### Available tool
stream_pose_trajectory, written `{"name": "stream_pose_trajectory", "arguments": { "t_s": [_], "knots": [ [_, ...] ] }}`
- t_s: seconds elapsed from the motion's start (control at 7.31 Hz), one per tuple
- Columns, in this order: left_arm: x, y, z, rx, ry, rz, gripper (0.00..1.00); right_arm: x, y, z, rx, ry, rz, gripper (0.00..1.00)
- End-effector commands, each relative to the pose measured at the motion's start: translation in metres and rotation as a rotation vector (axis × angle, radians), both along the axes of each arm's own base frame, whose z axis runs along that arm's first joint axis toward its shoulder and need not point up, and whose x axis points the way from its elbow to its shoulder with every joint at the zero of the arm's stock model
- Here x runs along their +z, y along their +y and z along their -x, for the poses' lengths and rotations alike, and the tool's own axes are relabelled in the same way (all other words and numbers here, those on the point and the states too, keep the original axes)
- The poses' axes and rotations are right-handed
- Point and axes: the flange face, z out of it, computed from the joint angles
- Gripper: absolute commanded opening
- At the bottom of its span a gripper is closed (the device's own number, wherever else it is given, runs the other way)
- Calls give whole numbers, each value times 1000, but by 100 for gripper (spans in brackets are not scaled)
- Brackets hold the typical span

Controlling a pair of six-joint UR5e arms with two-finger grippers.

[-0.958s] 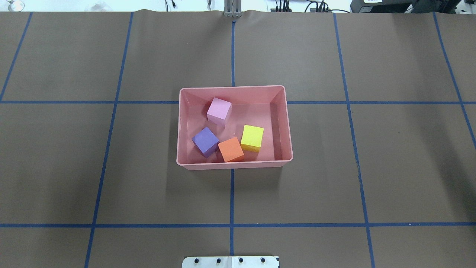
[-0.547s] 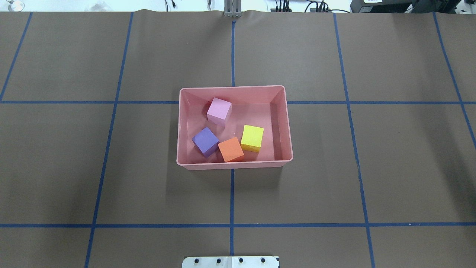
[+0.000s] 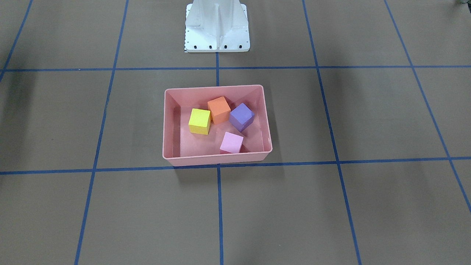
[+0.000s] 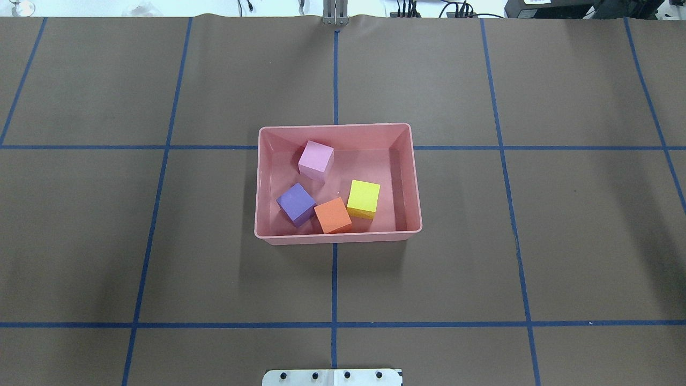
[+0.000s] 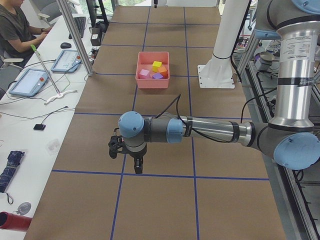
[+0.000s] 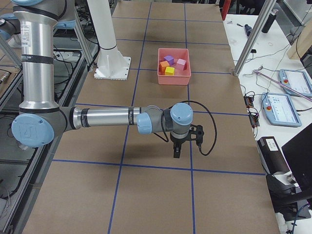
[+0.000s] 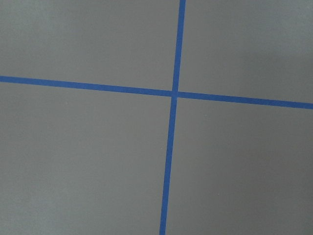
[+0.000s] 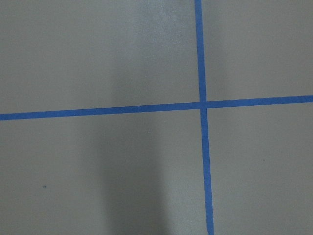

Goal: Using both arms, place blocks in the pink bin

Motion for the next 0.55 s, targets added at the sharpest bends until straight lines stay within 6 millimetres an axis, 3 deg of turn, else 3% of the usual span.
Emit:
{"name": "stream_pose_trajectory", "arguments": {
  "t_s": [0.0, 0.41],
  "knots": [
    [1, 0, 0, 0, -3, 0, 100, -1, 0, 0, 0, 0, -2, 100],
    [-2, -1, -1, 1, -1, -9, 100, -5, -1, 0, -1, 1, -13, 100]
  ]
}}
